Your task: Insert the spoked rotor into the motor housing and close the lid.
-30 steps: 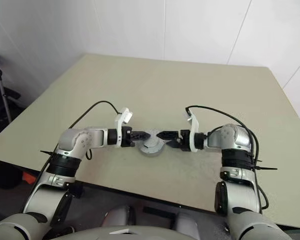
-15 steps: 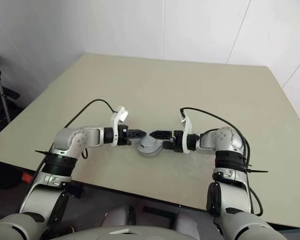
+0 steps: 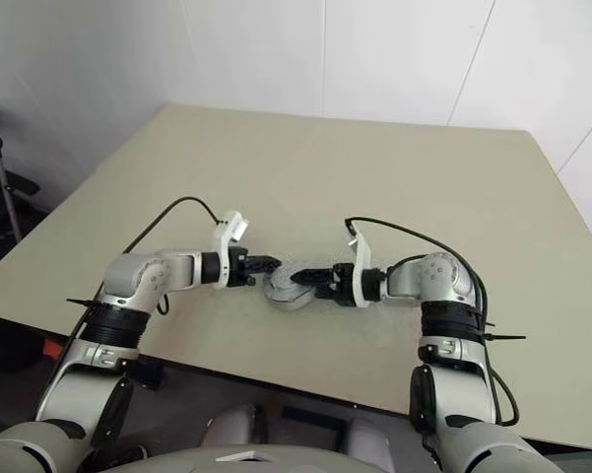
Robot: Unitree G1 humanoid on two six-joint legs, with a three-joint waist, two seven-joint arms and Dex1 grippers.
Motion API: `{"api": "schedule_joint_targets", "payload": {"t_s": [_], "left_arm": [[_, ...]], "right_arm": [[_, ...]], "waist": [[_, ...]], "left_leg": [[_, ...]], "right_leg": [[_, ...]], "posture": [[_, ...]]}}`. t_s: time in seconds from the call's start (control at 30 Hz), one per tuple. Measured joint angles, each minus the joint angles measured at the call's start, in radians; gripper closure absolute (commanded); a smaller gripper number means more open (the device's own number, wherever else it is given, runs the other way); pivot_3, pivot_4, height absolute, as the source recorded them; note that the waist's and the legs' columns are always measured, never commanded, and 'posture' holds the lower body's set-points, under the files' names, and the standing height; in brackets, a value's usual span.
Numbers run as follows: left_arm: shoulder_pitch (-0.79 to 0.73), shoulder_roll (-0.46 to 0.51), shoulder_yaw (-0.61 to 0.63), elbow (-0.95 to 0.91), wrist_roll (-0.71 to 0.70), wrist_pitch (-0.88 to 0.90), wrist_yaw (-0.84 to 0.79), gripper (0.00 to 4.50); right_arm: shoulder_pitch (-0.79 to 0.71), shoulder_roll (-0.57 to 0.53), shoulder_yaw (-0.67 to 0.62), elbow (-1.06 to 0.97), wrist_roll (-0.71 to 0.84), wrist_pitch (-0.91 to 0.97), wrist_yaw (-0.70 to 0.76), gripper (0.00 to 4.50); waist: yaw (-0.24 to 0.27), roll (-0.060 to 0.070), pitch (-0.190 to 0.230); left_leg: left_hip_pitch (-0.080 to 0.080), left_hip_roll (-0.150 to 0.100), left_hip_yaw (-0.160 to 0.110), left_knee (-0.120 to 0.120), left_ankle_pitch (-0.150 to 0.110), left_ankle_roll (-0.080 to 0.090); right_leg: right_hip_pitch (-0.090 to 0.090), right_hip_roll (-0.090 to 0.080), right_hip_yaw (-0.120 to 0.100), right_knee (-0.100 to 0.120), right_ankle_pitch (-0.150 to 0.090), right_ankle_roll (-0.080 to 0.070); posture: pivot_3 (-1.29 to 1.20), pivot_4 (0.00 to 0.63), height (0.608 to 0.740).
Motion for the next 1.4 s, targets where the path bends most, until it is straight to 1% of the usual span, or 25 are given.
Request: {"api": "schedule_joint_targets", "payload": {"t_s": [0.03,0.13,0.2,0.7,0.77,0.9,1.0,1.13,1.4], "left_arm": [[-0.002,0.001,0.004,-0.001,0.000,-0.001,0.000,4.50],[-0.002,0.006,0.013,0.002,0.008,-0.001,0.004,4.50],[-0.002,0.008,0.014,0.005,0.012,-0.003,0.005,4.50],[0.003,0.006,0.021,0.011,0.033,-0.014,0.009,4.50],[0.004,0.006,0.026,0.016,0.034,-0.018,0.012,4.50],[0.010,0.008,0.038,0.023,0.036,-0.020,0.020,4.50],[0.011,0.010,0.043,0.023,0.036,-0.020,0.022,4.50],[0.030,0.014,0.044,0.023,0.036,-0.019,0.023,4.50],[0.036,0.012,0.063,0.026,0.035,-0.021,0.033,4.50]], "right_arm": [[-0.001,0.001,-0.003,0.000,0.000,0.000,0.001,2.41],[-0.006,0.005,-0.012,0.000,-0.003,-0.002,0.002,2.41],[-0.009,0.007,-0.014,0.001,-0.007,-0.002,0.002,2.49],[-0.036,0.036,-0.074,0.047,-0.040,-0.013,-0.011,2.49],[-0.048,0.053,-0.116,0.084,-0.042,-0.013,-0.028,2.49],[-0.098,0.086,-0.252,0.216,-0.053,-0.029,-0.091,2.50],[-0.121,0.092,-0.301,0.266,-0.057,-0.059,-0.117,2.50],[-0.130,0.097,-0.330,0.316,-0.057,-0.092,-0.123,2.50],[-0.151,0.093,-0.336,0.378,-0.057,-0.142,-0.123,2.50]], "waist": [[0.000,0.000,0.000],[0.000,0.000,0.000],[0.000,0.000,0.000],[0.000,0.000,0.000],[-0.001,0.000,0.000],[-0.001,0.000,0.000],[-0.002,0.000,0.000],[-0.002,0.000,0.000],[-0.001,0.000,0.000]], "left_leg": [[0.000,0.000,0.000,0.000,0.000,0.000],[0.000,0.000,0.000,0.000,0.000,0.000],[0.000,0.000,0.000,0.000,0.000,0.000],[0.000,0.000,0.000,0.000,0.000,0.000],[0.000,0.000,0.000,0.000,0.000,0.000],[-0.004,0.000,0.000,0.000,0.000,-0.001],[-0.006,0.000,0.000,0.000,0.001,-0.001],[-0.006,0.000,0.000,0.000,0.001,-0.001],[-0.005,0.000,0.000,0.001,0.001,-0.002]], "right_leg": [[0.000,0.000,0.000,0.000,0.000,0.000],[0.000,0.000,0.000,0.000,0.000,0.000],[0.000,0.000,0.000,0.000,0.000,0.000],[0.000,0.000,0.000,0.000,0.000,0.000],[-0.001,0.000,0.000,0.000,0.000,0.000],[-0.004,0.000,0.000,0.001,0.000,0.000],[-0.006,0.000,0.000,0.001,0.000,0.000],[-0.006,0.000,0.000,0.001,0.000,0.000],[-0.005,0.000,-0.001,0.003,0.000,0.000]], "posture": [[0.00,0.000,0.740],[0.00,0.000,0.740],[0.00,0.000,0.740],[0.00,0.000,0.740],[0.00,0.000,0.740],[0.00,0.000,0.740],[0.00,0.000,0.740],[0.00,0.000,0.740],[0.00,0.000,0.740]]}}
